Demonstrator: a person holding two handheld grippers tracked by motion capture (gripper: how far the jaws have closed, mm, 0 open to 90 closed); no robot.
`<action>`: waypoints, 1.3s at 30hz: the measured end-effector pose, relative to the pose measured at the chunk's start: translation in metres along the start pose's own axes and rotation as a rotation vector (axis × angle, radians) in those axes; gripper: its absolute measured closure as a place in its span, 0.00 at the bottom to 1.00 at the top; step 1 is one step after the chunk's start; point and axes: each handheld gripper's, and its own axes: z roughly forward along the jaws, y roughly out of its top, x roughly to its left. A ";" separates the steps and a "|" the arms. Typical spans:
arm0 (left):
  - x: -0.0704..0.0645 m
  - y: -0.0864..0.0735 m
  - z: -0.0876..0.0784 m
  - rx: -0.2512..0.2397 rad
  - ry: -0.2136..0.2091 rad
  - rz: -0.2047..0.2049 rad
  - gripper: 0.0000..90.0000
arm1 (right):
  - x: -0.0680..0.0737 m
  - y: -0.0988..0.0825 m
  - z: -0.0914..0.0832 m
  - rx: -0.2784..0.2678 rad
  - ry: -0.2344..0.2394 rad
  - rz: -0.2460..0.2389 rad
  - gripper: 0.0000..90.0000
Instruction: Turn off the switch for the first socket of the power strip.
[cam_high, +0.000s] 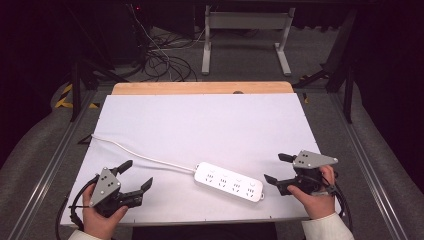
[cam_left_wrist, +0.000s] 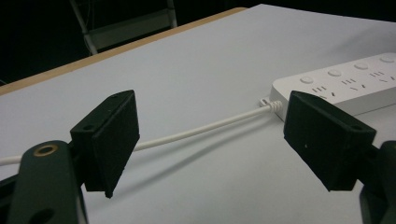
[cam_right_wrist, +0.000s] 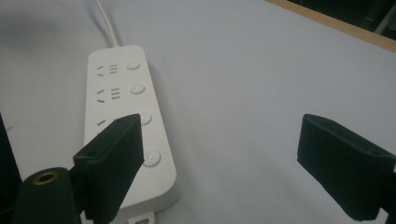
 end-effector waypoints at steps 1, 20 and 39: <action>0.000 0.000 0.000 -0.001 0.001 -0.006 0.21 | 0.000 0.003 0.001 -0.004 0.004 0.001 0.17; 0.000 0.000 0.000 -0.001 -0.004 -0.009 0.21 | 0.020 0.048 0.034 -0.001 0.087 -0.061 0.17; -0.001 0.000 0.000 0.004 0.001 -0.007 0.21 | 0.045 0.076 0.067 0.010 0.161 -0.106 0.14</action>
